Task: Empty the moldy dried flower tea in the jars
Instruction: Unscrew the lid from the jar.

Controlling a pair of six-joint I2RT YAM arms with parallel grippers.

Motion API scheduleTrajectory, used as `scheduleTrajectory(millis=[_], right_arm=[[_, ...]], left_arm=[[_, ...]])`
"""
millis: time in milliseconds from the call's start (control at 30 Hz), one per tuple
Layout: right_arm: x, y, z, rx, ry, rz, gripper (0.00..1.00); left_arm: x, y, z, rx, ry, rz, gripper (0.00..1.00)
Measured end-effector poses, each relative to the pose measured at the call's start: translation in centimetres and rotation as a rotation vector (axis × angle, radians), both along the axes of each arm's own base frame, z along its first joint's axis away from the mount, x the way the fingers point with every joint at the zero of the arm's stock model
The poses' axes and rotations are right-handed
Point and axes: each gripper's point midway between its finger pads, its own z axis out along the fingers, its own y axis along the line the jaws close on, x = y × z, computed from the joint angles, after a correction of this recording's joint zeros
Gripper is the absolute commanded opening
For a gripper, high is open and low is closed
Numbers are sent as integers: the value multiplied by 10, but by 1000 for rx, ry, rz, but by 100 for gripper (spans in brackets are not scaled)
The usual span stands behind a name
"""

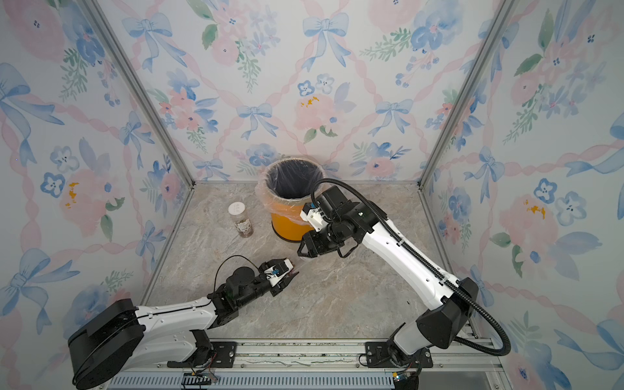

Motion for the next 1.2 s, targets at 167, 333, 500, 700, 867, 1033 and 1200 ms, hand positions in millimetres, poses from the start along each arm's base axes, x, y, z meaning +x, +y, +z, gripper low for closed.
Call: scheduleTrajectory(millis=[167,333,500,700,867,1033,1200], right_arm=[[-5,0,1,-9,-58,122,38],[-17,-2,-6,-27,-195,393,34],[-27,-6,-12,-41,-376,676,36],[-32,-5,-9,-56,-583,954,38],[-32,-5,-10,-63,-657,1056,49],[-30,-2,-7,-45,-665,1040,81],[-11,-1,22,70,-568,713,92]], left_arm=[[-4,-2,0,-7,3,-29,48],[-16,-6,-6,-7,26,-96,49],[-26,-10,-13,1,59,-153,49],[-29,-12,-12,-10,69,-178,49],[-29,-12,-13,-8,69,-177,49],[-29,-12,-12,-7,59,-175,49],[-21,-7,-12,7,41,-130,49]])
